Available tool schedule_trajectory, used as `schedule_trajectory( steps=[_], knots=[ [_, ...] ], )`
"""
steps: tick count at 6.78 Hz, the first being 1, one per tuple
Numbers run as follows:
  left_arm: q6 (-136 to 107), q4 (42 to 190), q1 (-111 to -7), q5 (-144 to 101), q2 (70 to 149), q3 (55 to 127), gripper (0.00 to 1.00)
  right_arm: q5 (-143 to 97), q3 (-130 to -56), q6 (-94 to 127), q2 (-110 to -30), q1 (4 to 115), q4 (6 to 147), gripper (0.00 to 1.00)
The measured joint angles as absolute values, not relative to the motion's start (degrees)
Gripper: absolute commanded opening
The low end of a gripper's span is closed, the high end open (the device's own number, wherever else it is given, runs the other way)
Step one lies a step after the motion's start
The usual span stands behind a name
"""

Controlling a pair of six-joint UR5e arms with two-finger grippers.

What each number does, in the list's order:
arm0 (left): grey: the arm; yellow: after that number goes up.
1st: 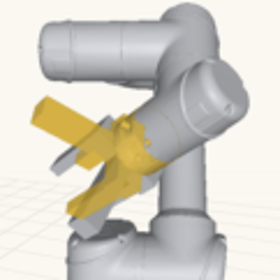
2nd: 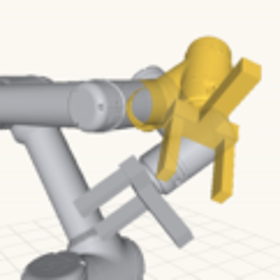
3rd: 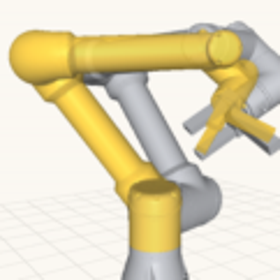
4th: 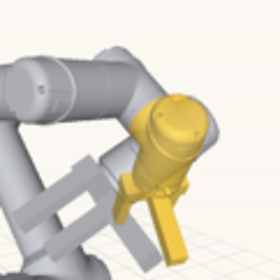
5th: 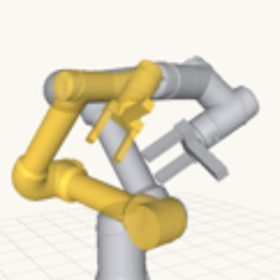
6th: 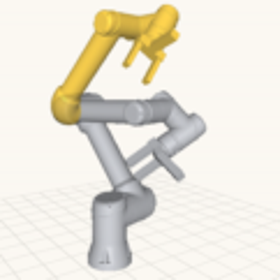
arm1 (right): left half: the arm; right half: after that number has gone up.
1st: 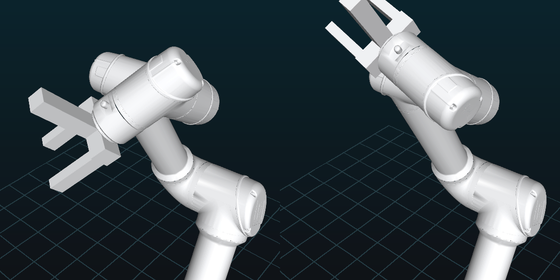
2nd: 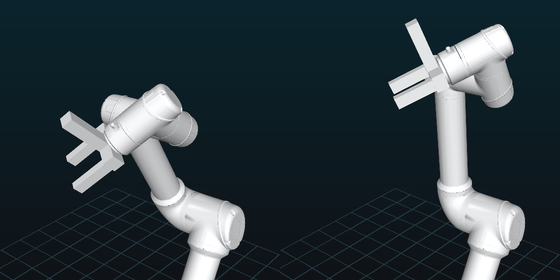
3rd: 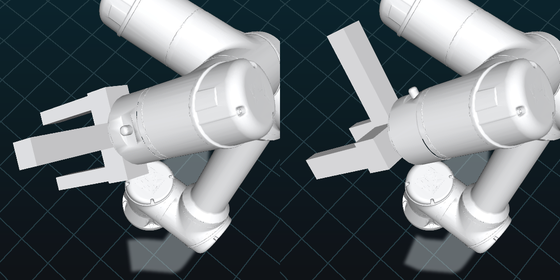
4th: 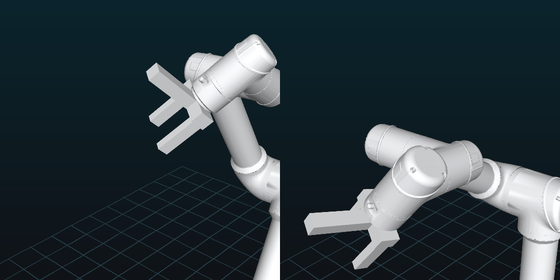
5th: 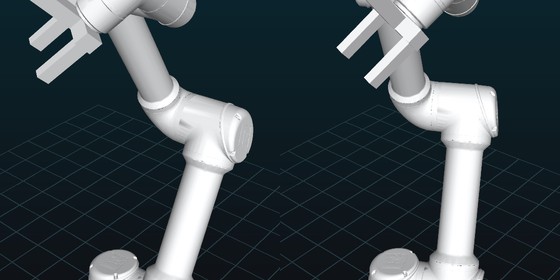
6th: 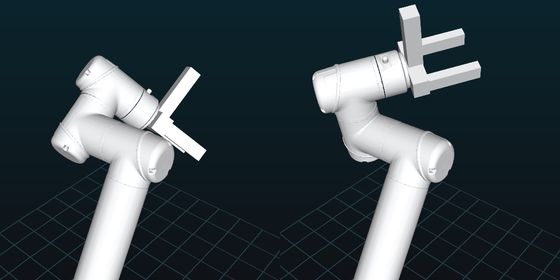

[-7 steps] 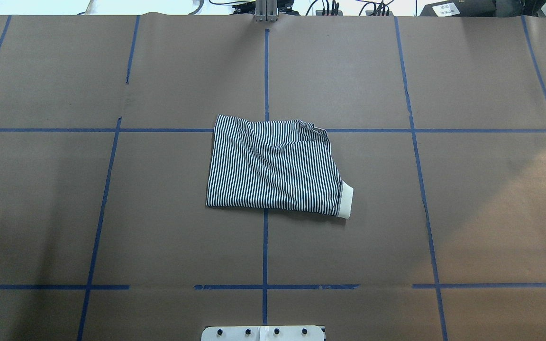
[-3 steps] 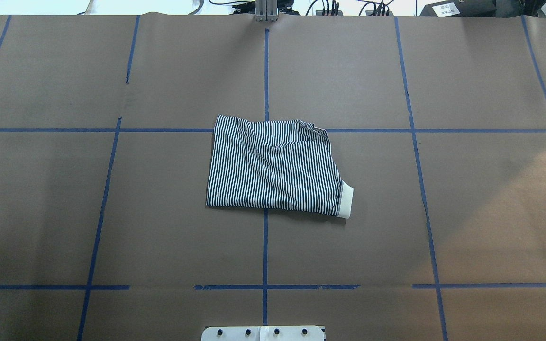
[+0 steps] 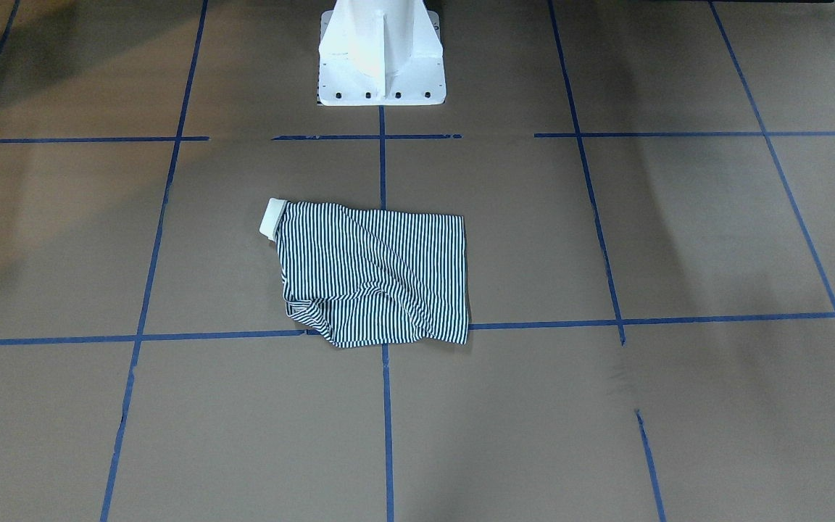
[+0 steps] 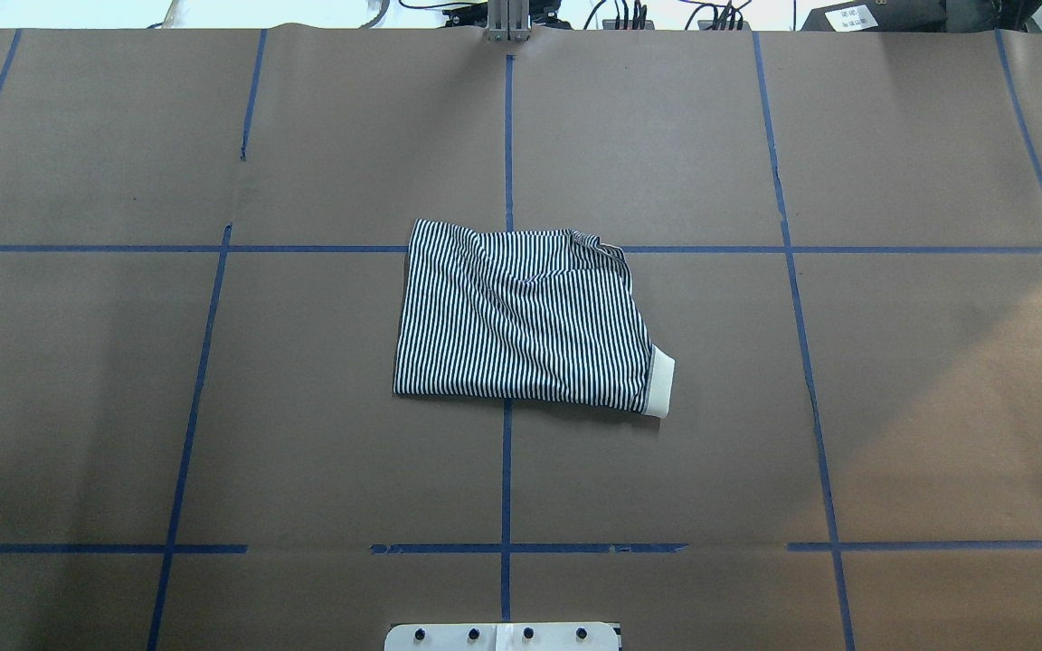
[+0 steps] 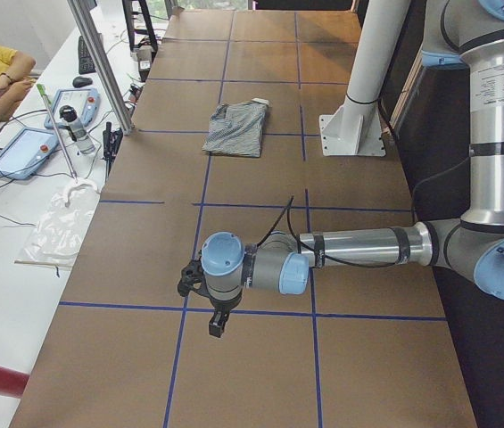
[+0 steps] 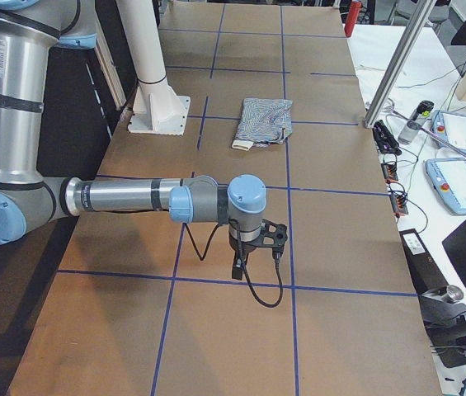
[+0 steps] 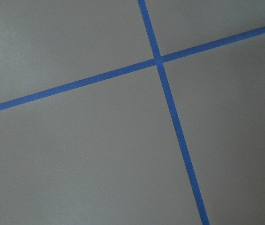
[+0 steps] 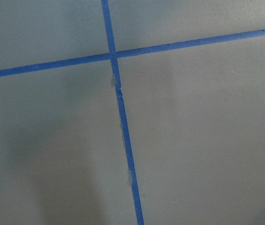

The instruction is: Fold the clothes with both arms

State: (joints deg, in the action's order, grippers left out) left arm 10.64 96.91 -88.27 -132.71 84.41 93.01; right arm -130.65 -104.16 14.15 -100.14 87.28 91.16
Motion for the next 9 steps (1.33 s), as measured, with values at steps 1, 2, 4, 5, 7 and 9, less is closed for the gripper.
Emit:
schedule_trajectory(
  steps=[1, 2, 4, 5, 7, 9],
  knots=[
    [10.8, 92.3, -88.4, -132.5, 85.5, 94.9, 1.00, -130.6, -104.2, 14.1, -100.1, 87.3, 91.1, 1.00],
    [10.8, 90.3, -88.4, -132.5, 85.9, 95.9, 1.00, -130.7, -104.2, 14.2, -100.0, 87.2, 91.1, 1.00],
    [10.9, 91.4, -88.3, -132.7, 86.2, 96.4, 1.00, -130.7, -104.2, 14.2, -100.0, 87.2, 91.1, 1.00],
    [10.8, 94.5, -88.2, -132.6, 86.1, 96.1, 1.00, -130.8, -104.2, 14.2, -100.0, 87.2, 91.1, 1.00],
    [10.6, 97.5, -88.2, -132.7, 85.9, 95.5, 1.00, -130.8, -104.2, 14.2, -100.0, 87.2, 91.1, 1.00],
    [10.8, 97.7, -88.2, -132.9, 85.5, 95.5, 1.00, -130.8, -104.2, 14.2, -100.0, 87.2, 91.1, 1.00]
  ],
)
